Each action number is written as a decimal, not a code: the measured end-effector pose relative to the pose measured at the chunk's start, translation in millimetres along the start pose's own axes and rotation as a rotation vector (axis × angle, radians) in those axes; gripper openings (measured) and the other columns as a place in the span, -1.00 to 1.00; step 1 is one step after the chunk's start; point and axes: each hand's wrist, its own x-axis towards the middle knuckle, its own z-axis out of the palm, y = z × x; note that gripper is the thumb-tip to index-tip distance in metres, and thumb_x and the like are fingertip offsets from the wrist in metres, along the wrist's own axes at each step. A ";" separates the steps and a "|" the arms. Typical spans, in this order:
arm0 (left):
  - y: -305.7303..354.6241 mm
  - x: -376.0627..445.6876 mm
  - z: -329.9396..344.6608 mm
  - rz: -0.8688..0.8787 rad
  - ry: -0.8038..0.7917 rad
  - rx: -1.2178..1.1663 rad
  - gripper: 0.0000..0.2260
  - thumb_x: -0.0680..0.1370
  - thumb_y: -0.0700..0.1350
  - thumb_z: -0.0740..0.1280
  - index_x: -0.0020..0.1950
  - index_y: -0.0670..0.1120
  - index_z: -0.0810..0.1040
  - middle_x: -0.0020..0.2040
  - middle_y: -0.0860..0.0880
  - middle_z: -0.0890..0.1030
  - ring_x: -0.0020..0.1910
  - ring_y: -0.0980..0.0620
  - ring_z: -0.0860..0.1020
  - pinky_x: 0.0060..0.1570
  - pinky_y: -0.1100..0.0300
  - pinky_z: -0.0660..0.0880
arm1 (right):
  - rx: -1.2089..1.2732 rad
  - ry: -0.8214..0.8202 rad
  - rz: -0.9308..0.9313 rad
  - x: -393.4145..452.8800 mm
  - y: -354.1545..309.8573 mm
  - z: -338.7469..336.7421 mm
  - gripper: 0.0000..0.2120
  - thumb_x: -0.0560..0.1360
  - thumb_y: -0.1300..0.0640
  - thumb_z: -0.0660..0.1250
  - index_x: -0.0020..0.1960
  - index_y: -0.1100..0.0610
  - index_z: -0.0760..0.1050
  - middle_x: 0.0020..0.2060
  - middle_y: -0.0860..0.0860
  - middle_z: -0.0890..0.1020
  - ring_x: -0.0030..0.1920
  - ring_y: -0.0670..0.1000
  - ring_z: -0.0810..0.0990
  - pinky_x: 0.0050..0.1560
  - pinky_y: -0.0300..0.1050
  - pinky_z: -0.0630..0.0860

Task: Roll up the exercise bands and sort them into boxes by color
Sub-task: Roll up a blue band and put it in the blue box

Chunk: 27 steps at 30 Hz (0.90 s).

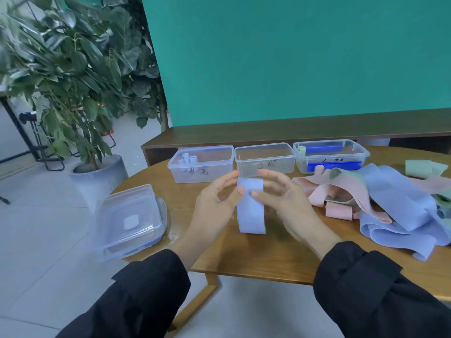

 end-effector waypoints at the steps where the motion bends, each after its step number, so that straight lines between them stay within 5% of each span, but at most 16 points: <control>1: -0.9 -2.6 -2.2 -0.007 -0.042 0.019 -0.66 0.60 -0.04 0.42 0.37 0.19 0.54 0.15 0.17 0.68 0.06 0.14 0.64 -0.27 0.20 0.52 | 0.032 0.009 0.010 0.2 1.3 0.2 -0.56 0.48 0.30 0.49 0.30 0.05 0.54 0.07 0.07 0.72 0.06 0.14 0.70 0.02 0.07 0.60; 5: -3.1 -12.4 -10.2 -0.034 -0.197 0.045 -0.52 0.59 -0.04 0.44 0.48 0.22 0.41 0.07 0.05 0.72 -0.10 0.12 0.62 -0.32 0.11 0.50 | 0.032 0.006 0.041 0.5 4.1 -1.6 -0.63 0.49 0.23 0.50 0.27 0.06 0.57 0.09 0.08 0.71 0.10 0.19 0.68 -0.03 0.12 0.57; 9: -8.6 -17.6 -12.4 -0.007 -0.258 0.030 -0.45 0.57 -0.20 0.46 0.49 0.15 0.40 -0.01 0.00 0.73 -0.24 0.10 0.60 -0.32 0.06 0.50 | 0.004 -0.098 0.110 -1.7 5.8 -0.7 -0.47 0.47 0.17 0.50 0.41 0.01 0.45 0.20 0.05 0.67 0.15 0.10 0.68 0.05 0.09 0.63; 14: -25.2 -16.3 -8.4 -0.025 -0.055 -0.048 -0.64 0.59 -0.23 0.42 0.34 0.06 0.55 -0.06 -0.02 0.72 -0.42 0.08 0.54 -0.40 0.14 0.51 | -0.231 -0.162 0.131 -10.2 5.4 0.9 -0.41 0.50 0.10 0.49 0.47 -0.06 0.37 0.24 -0.05 0.62 0.12 -0.04 0.68 -0.14 -0.18 0.61; 20: -38.2 -10.6 -0.3 -0.073 0.129 -0.161 -0.80 0.64 -0.18 0.35 0.21 0.03 0.64 -0.01 -0.04 0.71 -0.35 0.09 0.59 -0.46 0.17 0.51 | -0.277 -0.170 0.106 -12.5 10.9 -4.9 -0.44 0.49 0.28 0.49 0.41 -0.03 0.43 0.15 0.03 0.66 -0.12 0.16 0.74 -0.02 -0.07 0.68; 25: -41.9 -10.7 -0.2 -0.095 0.027 -0.156 -0.78 0.65 -0.13 0.34 0.28 0.03 0.62 0.06 0.00 0.68 -0.19 0.06 0.61 -0.38 0.14 0.54 | -0.318 -0.128 0.095 -13.5 26.3 -12.0 -0.44 0.44 0.28 0.54 0.34 -0.05 0.49 0.11 0.00 0.67 -0.19 0.10 0.74 -0.01 -0.15 0.65; 27: -44.3 -12.9 -1.5 -0.095 -0.029 -0.097 -0.74 0.65 -0.12 0.35 0.34 0.06 0.58 0.13 0.03 0.67 -0.27 0.02 0.59 -0.37 0.13 0.55 | -0.319 -0.098 0.070 -13.6 31.8 -10.5 -0.48 0.44 0.28 0.54 0.31 -0.04 0.51 0.10 -0.02 0.67 -0.20 0.06 0.73 -0.06 -0.20 0.62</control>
